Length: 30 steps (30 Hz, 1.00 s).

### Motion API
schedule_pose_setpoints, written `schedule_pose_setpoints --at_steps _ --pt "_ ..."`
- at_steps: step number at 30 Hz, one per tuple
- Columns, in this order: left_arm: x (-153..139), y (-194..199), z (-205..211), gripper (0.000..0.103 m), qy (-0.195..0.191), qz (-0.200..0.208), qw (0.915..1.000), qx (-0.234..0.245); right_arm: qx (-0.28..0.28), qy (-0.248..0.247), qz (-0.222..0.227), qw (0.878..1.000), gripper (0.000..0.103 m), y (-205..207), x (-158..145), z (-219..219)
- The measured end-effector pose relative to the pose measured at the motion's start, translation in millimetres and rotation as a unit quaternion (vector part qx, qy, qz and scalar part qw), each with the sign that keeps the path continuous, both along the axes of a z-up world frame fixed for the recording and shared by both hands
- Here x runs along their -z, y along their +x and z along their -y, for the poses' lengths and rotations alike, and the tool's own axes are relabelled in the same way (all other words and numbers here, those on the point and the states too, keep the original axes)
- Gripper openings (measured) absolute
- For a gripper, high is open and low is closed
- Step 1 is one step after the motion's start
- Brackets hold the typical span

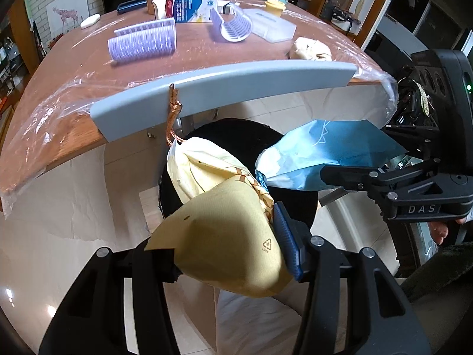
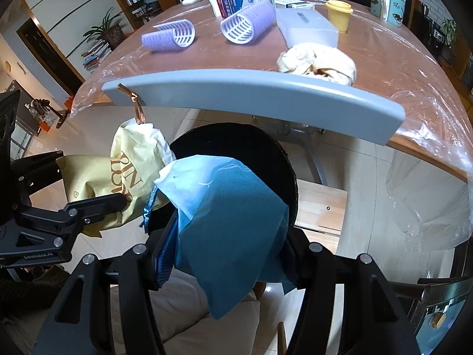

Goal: Collect trash
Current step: 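Carry the bag and mask in both tools over the black trash bin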

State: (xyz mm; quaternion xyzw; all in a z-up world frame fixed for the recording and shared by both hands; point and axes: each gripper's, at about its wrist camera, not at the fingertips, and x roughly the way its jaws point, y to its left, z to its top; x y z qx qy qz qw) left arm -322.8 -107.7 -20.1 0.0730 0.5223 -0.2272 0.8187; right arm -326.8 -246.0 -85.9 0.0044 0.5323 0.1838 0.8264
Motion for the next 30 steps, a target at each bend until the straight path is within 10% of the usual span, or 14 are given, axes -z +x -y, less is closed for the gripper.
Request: schedule_pose_setpoints --at_steps 30 --pt "51.7 35.9 15.3 0.053 0.059 -0.025 0.998 0.004 0.032 -0.023 -0.037 0.999 0.058 33.7 43.4 -9.8"
